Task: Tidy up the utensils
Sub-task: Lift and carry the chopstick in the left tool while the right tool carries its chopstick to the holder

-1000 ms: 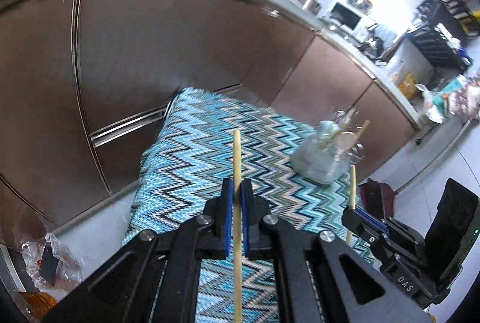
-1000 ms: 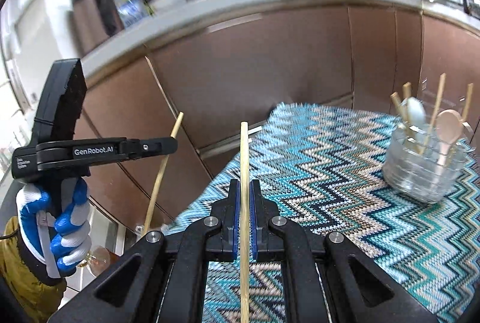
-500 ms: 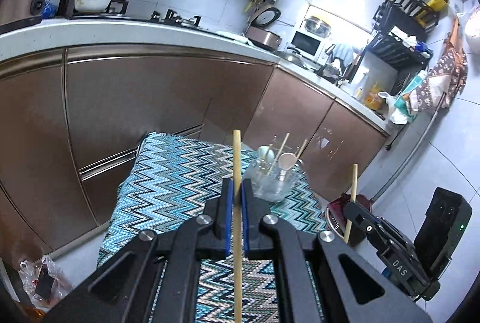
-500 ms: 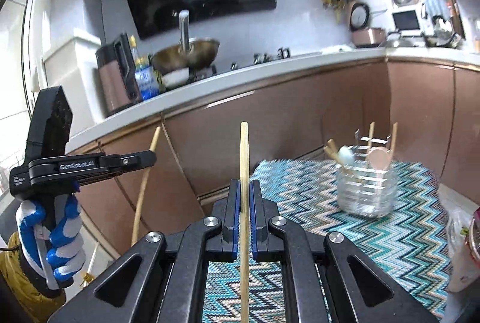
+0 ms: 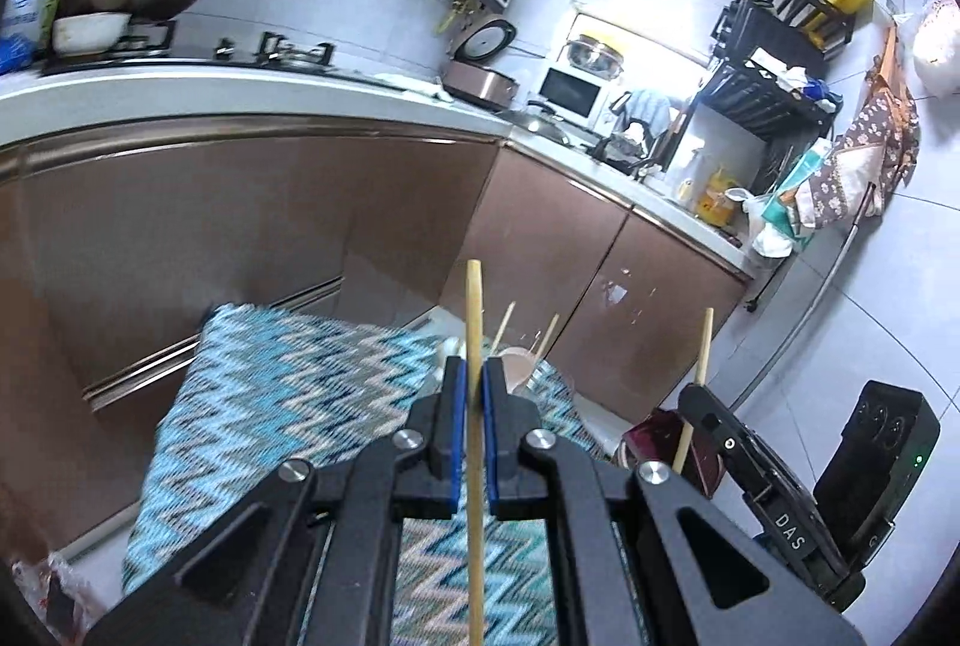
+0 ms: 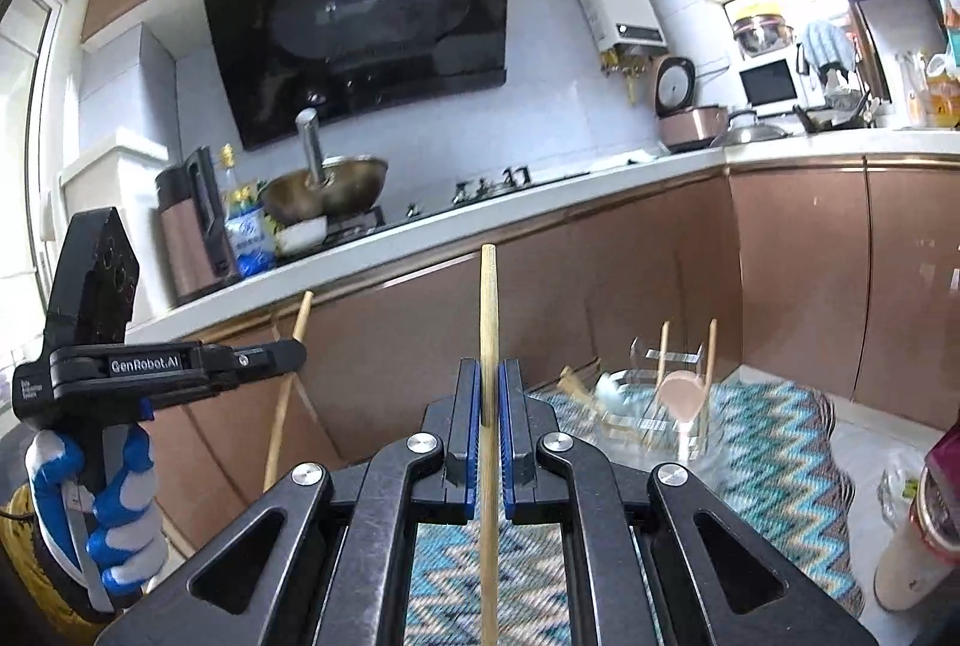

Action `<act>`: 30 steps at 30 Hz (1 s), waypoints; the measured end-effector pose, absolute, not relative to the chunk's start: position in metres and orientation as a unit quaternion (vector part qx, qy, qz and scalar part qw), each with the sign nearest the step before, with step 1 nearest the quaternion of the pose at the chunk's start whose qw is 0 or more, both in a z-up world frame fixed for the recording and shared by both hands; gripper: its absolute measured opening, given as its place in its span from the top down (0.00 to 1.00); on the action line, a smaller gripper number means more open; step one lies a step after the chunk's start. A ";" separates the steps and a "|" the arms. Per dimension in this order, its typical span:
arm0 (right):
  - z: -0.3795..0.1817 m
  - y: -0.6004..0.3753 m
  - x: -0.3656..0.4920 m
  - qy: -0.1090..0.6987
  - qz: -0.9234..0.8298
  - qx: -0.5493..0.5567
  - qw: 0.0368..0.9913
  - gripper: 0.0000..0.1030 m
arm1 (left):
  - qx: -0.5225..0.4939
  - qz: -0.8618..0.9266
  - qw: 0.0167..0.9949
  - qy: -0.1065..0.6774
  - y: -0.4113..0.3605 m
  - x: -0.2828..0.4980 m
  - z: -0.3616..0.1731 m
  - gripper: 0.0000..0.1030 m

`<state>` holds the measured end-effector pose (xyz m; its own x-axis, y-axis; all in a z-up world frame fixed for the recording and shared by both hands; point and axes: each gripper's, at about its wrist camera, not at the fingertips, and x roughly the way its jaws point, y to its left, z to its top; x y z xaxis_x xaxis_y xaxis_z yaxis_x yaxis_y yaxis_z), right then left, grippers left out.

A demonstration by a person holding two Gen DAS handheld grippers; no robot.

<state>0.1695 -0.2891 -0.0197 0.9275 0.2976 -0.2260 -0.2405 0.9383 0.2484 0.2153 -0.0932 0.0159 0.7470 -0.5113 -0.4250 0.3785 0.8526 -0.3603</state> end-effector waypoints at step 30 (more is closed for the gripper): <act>-0.079 -0.372 0.361 0.042 0.079 0.118 0.989 0.94 | -0.119 -0.168 0.975 0.078 -0.256 0.405 -0.052 0.95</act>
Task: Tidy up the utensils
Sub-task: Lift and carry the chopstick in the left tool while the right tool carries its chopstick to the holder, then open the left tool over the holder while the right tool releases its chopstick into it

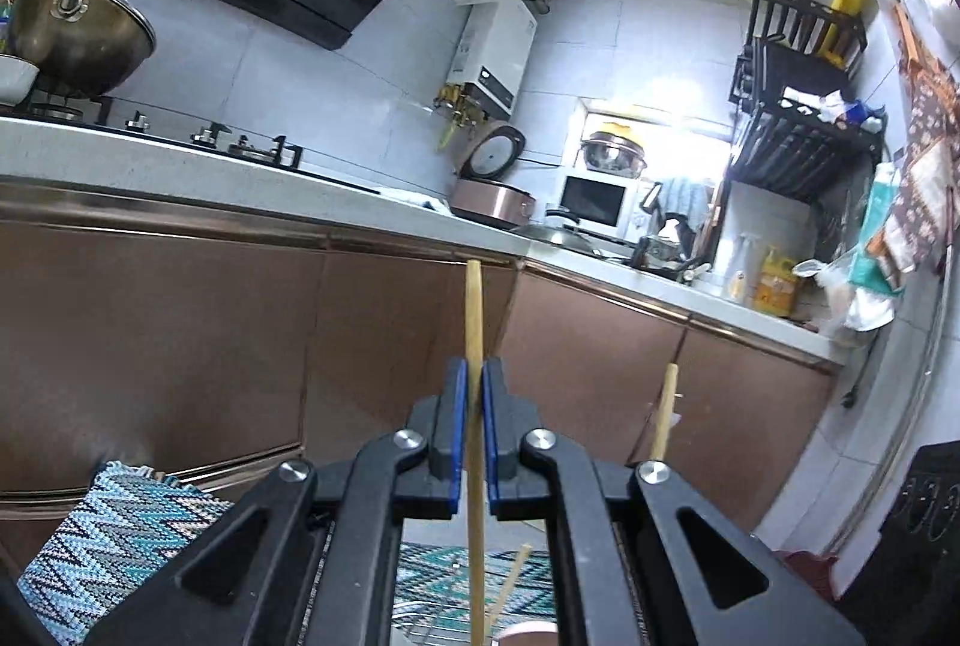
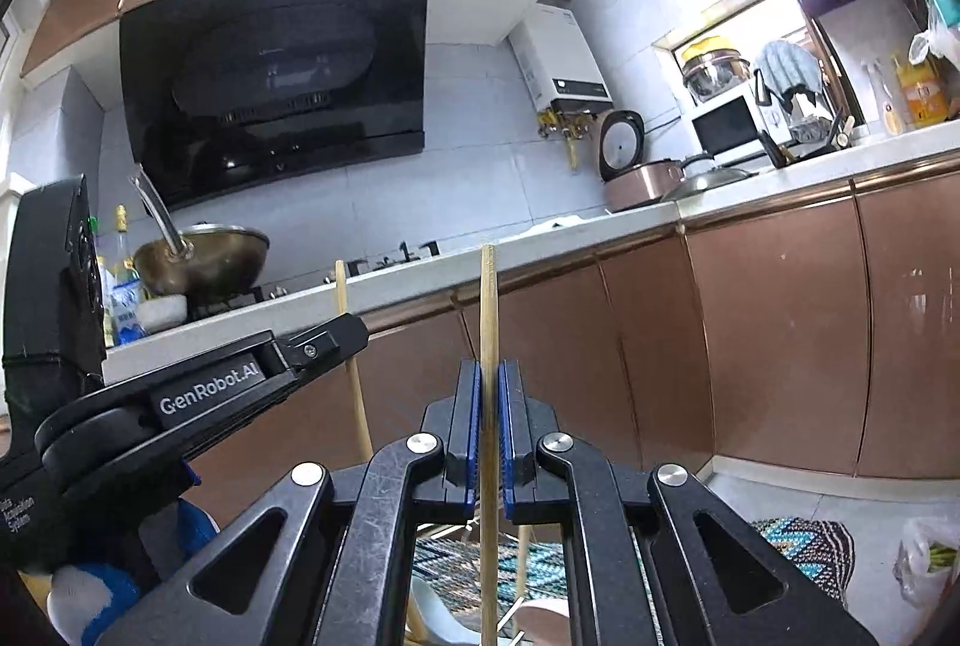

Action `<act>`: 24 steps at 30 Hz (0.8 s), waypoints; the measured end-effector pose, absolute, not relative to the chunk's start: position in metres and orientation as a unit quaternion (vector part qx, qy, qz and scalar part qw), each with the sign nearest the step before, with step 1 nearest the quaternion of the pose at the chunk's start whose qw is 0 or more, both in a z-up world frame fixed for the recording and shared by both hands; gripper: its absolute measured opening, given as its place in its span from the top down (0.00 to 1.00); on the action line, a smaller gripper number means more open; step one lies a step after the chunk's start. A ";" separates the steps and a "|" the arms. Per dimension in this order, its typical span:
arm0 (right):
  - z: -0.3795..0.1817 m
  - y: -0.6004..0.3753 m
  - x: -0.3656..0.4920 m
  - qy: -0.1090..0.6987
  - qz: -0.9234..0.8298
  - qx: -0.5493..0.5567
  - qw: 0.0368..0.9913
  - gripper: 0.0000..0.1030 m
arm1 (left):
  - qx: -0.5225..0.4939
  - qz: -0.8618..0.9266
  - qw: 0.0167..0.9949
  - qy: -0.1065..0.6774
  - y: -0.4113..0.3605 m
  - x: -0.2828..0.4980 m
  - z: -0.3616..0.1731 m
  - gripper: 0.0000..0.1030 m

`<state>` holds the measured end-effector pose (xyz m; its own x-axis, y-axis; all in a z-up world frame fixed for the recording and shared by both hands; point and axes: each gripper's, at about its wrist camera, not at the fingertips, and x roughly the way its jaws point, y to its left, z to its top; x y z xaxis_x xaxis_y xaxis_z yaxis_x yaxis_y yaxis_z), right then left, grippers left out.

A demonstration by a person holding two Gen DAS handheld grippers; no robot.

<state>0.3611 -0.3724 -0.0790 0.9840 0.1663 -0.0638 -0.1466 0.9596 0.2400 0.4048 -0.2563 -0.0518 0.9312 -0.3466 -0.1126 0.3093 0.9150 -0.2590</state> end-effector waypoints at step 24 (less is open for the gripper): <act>-0.074 -0.373 0.300 0.063 0.018 0.118 0.991 0.58 | -0.112 -0.154 0.975 0.115 -0.200 0.355 -0.049 0.58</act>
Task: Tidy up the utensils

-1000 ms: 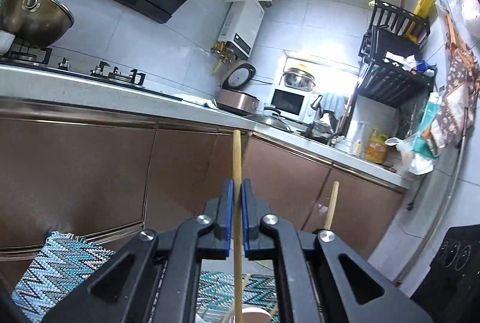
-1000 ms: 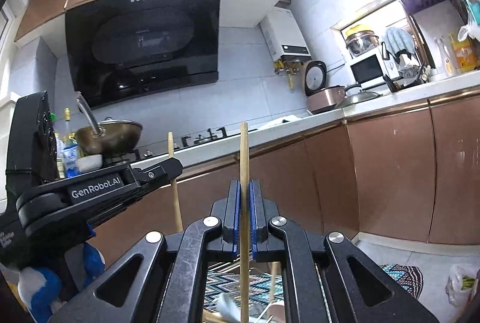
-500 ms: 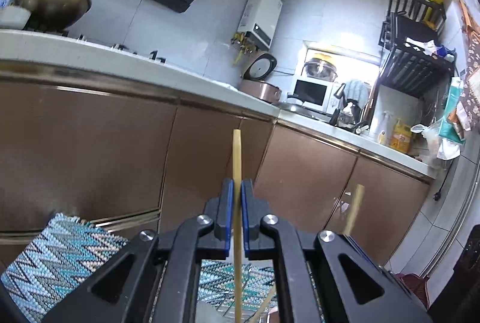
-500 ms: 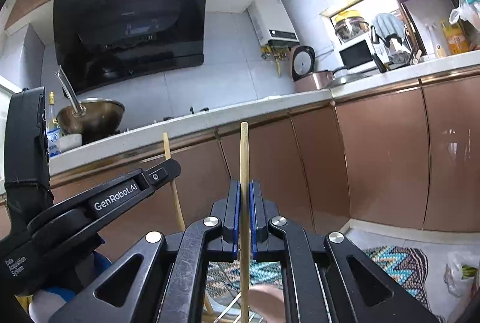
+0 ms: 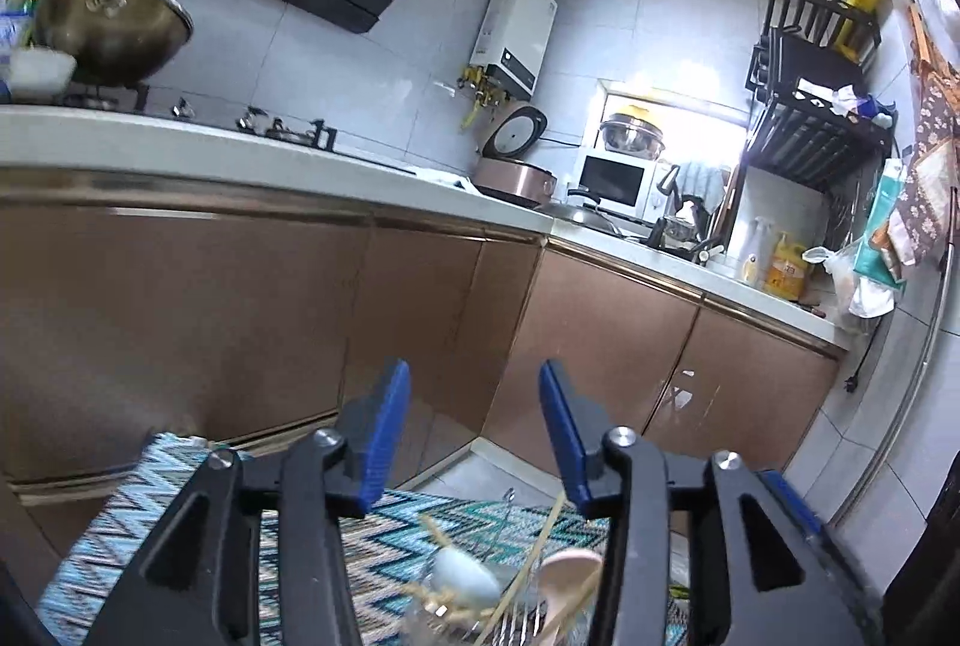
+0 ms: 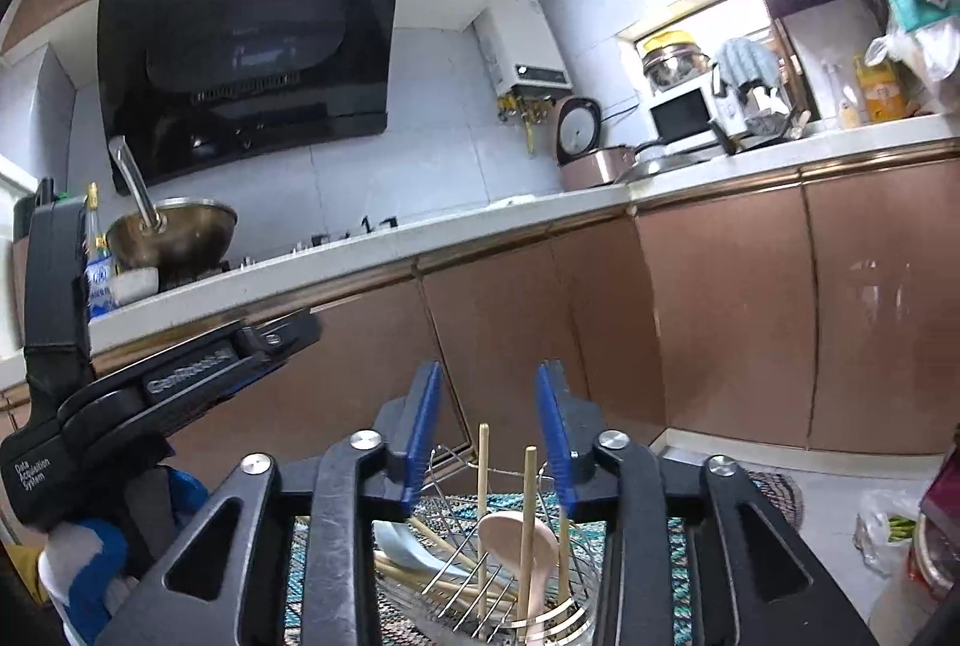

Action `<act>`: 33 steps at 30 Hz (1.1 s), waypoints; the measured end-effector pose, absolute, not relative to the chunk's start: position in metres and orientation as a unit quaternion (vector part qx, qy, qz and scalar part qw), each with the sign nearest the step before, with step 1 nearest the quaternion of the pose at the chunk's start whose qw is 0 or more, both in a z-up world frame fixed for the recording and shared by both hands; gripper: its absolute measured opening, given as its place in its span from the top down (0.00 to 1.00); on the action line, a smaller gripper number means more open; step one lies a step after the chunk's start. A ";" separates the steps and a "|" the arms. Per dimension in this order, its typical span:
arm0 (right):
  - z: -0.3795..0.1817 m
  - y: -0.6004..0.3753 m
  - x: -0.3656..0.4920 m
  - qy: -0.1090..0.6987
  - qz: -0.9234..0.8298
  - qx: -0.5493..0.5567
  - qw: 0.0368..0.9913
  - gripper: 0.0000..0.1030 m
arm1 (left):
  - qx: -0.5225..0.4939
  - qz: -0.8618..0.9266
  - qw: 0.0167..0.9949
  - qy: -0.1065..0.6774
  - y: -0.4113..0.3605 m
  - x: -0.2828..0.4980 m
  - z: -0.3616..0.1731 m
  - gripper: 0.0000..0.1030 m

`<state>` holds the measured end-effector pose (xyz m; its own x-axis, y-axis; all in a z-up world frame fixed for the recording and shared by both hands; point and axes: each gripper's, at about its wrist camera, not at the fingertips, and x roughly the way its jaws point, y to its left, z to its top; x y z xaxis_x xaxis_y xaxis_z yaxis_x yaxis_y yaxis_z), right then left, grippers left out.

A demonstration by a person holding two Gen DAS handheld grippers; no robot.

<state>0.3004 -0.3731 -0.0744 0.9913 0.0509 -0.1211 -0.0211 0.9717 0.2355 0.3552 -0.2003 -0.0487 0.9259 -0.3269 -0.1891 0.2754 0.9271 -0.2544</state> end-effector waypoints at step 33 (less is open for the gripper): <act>-0.006 -0.301 0.059 0.125 -0.149 0.029 0.981 0.00 | 0.015 -0.047 0.993 0.103 -0.063 0.081 0.004 0.32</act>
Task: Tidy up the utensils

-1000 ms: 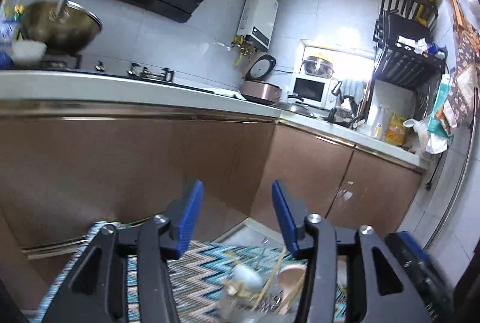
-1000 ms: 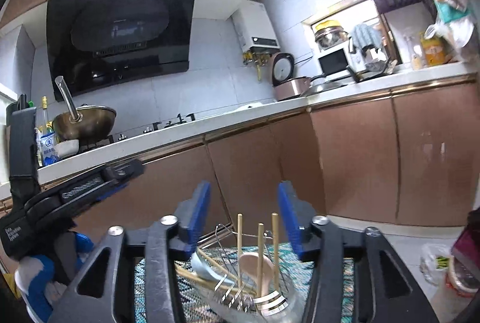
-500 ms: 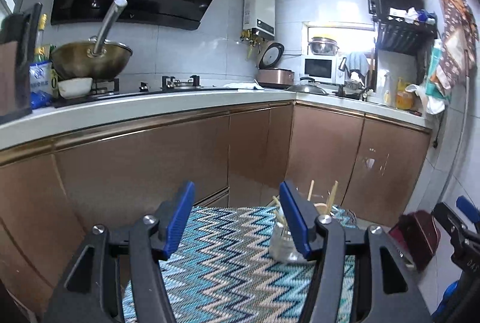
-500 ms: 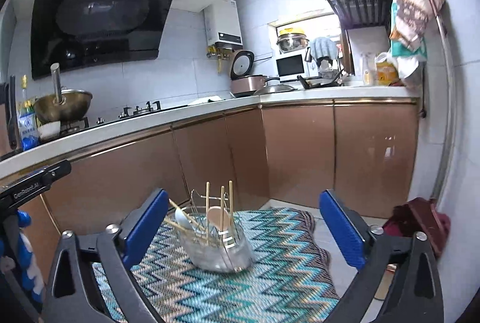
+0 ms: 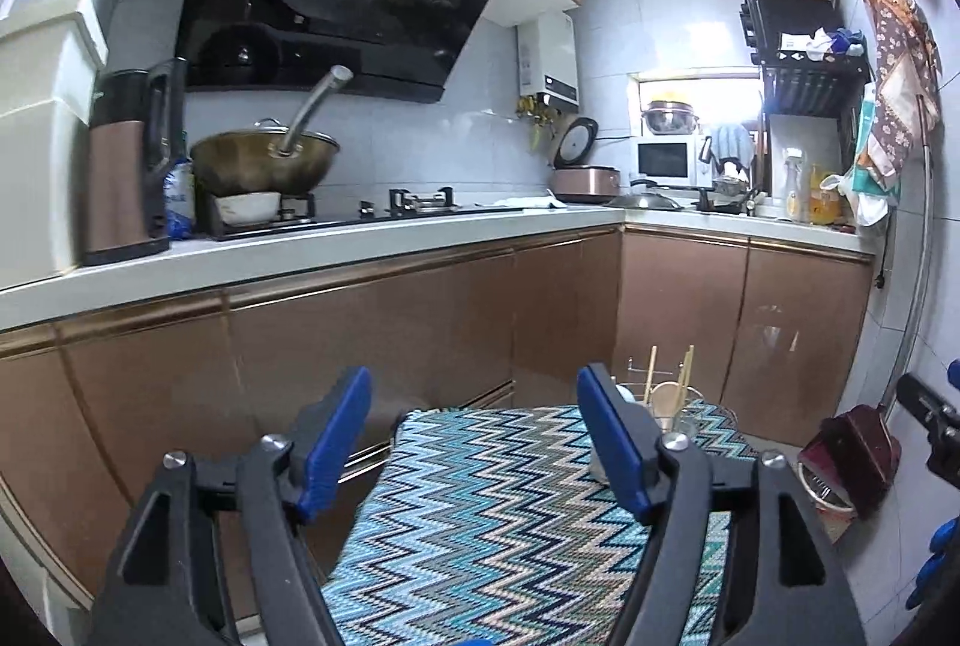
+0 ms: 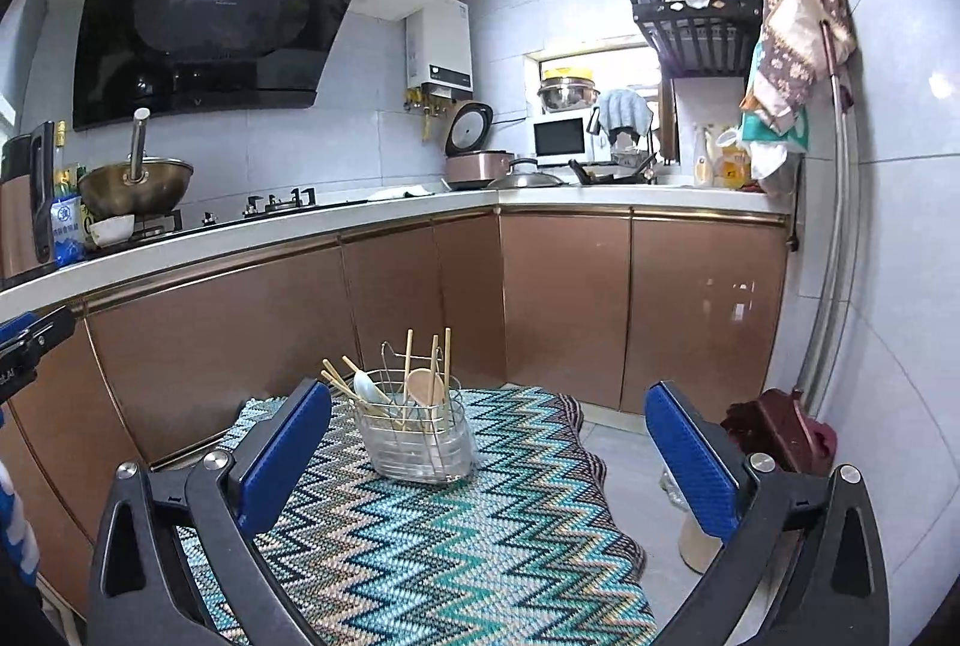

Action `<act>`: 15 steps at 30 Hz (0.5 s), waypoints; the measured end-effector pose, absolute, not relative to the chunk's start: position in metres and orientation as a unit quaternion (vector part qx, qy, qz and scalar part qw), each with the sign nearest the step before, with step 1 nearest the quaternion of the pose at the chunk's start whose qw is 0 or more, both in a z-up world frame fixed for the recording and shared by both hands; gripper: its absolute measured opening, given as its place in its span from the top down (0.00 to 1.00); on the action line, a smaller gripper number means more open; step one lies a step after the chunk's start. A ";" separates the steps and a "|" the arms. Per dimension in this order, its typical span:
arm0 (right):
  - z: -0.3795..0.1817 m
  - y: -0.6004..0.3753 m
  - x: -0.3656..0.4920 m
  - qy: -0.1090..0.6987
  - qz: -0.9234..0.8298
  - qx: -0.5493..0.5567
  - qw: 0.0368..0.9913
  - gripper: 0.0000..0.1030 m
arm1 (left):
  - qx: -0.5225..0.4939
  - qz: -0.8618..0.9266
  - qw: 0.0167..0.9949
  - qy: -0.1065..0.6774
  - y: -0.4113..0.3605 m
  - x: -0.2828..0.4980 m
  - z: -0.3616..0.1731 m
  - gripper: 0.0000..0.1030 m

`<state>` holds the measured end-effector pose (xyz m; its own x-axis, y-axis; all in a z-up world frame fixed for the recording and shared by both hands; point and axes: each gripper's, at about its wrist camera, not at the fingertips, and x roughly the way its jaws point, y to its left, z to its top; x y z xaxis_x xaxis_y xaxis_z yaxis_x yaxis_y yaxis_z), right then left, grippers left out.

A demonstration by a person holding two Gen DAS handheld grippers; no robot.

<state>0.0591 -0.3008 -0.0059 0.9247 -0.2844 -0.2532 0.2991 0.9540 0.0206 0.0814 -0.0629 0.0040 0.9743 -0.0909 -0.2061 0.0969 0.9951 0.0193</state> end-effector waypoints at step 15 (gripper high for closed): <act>0.014 -0.253 0.032 0.102 -0.113 -0.019 0.988 0.00 | -0.005 -0.025 0.998 0.065 -0.025 0.035 0.019 0.32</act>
<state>0.0315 -0.2532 0.0138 0.9537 -0.2271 -0.1972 0.2194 0.9738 -0.0602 0.0354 -0.0255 0.0194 0.9904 -0.0498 -0.1288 0.0485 0.9987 -0.0132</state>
